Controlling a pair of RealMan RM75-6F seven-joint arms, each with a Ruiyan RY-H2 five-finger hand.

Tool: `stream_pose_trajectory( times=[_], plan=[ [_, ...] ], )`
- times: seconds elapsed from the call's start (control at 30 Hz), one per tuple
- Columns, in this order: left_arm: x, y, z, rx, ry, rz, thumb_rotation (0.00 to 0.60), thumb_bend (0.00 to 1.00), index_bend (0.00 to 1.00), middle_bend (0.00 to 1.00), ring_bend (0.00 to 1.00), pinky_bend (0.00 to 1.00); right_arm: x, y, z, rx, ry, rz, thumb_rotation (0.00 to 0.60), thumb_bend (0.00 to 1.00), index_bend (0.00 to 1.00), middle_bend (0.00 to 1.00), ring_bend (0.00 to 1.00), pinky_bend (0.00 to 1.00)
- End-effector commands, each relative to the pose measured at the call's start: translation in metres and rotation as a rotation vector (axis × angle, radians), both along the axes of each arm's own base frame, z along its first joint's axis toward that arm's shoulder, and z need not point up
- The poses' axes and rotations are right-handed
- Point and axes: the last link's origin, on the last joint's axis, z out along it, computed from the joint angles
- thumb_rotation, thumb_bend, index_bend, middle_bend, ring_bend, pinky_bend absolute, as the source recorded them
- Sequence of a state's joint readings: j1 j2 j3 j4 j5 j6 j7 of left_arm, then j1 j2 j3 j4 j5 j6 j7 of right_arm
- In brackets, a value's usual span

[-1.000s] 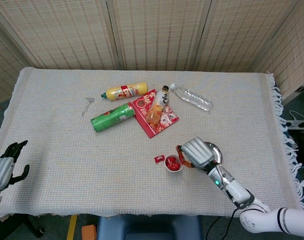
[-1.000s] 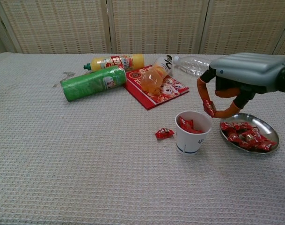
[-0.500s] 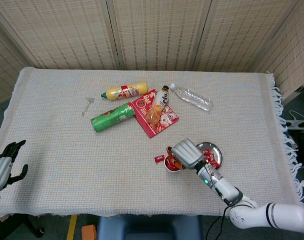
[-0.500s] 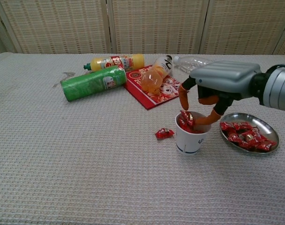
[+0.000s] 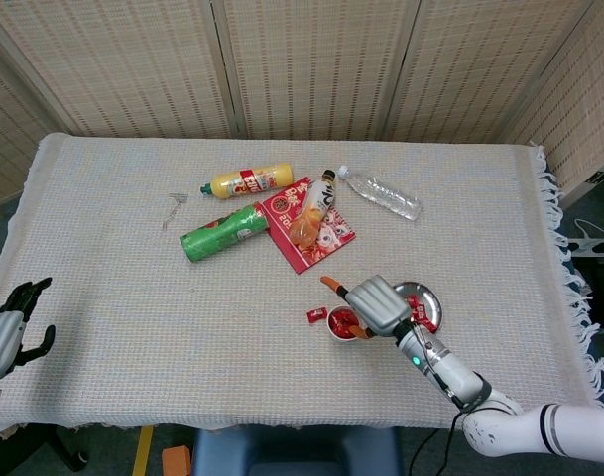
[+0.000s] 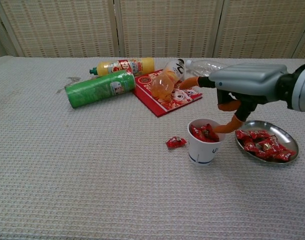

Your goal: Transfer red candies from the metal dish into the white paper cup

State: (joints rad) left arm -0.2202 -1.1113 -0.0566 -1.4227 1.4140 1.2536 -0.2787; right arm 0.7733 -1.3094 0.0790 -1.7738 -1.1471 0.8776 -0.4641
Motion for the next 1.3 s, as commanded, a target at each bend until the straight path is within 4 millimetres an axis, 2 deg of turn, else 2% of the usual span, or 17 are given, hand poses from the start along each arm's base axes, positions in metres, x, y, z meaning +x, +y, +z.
stream_pose_trajectory(
  times=[0.03, 0.17, 0.53, 0.93, 1.07, 1.3],
  plan=[
    [0.0, 0.0, 0.0, -0.003, 0.0, 0.0, 0.6, 0.52, 0.03, 0.09, 0.04, 0.27, -0.004, 0.002, 0.004, 0.034, 0.008, -0.018, 0.519, 0.17, 0.02, 0.94, 0.76, 1.0],
    [0.001, 0.0, -0.001, -0.015, -0.006, -0.006, 0.6, 0.51, 0.03, 0.09, 0.04, 0.27, -0.011, 0.004, 0.003, 0.089, 0.069, -0.041, 0.514, 0.13, 0.0, 0.92, 0.75, 1.0],
    [0.0, 0.001, -0.001, -0.014, -0.01, -0.006, 0.6, 0.51, 0.03, 0.09, 0.04, 0.27, -0.005, 0.003, -0.01, 0.117, 0.149, -0.042, 0.516, 0.12, 0.01, 0.92, 0.75, 1.0],
    [-0.001, 0.001, 0.0, -0.01, -0.019, -0.009, 0.6, 0.51, 0.03, 0.09, 0.04, 0.27, 0.002, -0.002, -0.02, 0.1, 0.16, -0.051, 0.515, 0.12, 0.32, 0.92, 0.76, 1.0],
    [-0.001, 0.001, 0.0, -0.007, -0.018, -0.01, 0.6, 0.55, 0.03, 0.09, 0.04, 0.27, 0.003, -0.002, -0.022, 0.091, 0.154, -0.046, 0.514, 0.12, 0.35, 0.92, 0.77, 1.0],
    [-0.001, 0.0, 0.001, -0.003, -0.018, -0.011, 0.6, 0.56, 0.03, 0.09, 0.04, 0.28, 0.003, -0.003, -0.021, 0.069, 0.127, -0.037, 0.516, 0.12, 0.43, 0.92, 0.8, 1.0]
  ],
)
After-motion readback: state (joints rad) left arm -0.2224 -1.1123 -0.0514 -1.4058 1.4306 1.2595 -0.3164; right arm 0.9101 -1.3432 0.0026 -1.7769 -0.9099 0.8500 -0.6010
